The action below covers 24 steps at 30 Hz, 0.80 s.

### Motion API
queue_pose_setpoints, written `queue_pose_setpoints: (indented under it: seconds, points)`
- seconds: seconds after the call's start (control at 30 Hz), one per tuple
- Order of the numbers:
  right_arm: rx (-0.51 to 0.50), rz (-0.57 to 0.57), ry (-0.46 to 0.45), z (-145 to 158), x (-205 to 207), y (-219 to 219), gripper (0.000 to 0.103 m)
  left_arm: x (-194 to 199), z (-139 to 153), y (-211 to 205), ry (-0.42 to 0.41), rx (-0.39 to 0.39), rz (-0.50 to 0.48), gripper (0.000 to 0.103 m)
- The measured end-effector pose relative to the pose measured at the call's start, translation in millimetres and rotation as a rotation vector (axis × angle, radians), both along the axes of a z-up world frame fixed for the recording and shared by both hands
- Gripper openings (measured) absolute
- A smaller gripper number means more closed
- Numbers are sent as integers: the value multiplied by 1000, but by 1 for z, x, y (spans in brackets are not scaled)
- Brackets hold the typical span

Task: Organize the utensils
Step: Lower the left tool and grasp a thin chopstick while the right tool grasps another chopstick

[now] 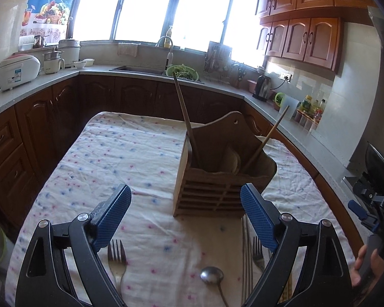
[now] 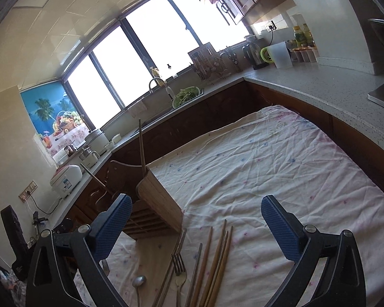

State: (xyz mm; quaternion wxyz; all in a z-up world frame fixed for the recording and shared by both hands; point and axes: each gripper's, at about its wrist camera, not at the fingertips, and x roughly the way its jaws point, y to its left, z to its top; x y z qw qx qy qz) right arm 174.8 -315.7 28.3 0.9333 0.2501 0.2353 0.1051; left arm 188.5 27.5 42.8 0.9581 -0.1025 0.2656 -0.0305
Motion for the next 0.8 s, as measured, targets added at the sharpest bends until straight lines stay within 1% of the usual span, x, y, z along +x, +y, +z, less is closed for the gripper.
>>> queue_pose_setpoints:
  seconds: [0.17, 0.27, 0.5, 0.57, 0.67, 0.73, 0.77, 0.8]
  points:
    - [-5, -4, 47, -14, -9, -4, 102, -7, -14, -13, 44, 9, -35, 89]
    - [-8, -5, 57, -18, -11, -5, 102, -7, -19, -19, 66, 14, -50, 89]
    - [-35, 10, 84, -26, -6, -1, 101, 3, -31, -40, 125, 40, -103, 89]
    - [-45, 15, 98, -29, -2, 1, 99, 9, -36, -46, 148, 48, -120, 89]
    - [-56, 27, 127, -35, 6, 5, 91, 19, -46, -54, 186, 52, -146, 89]
    - [-66, 36, 149, -40, 12, 8, 80, 25, -51, -61, 207, 58, -166, 84]
    - [-73, 39, 162, -43, 14, 9, 77, 28, -54, -64, 215, 61, -176, 82]
    - [-78, 42, 173, -46, 17, 10, 71, 30, -56, -67, 223, 64, -182, 79]
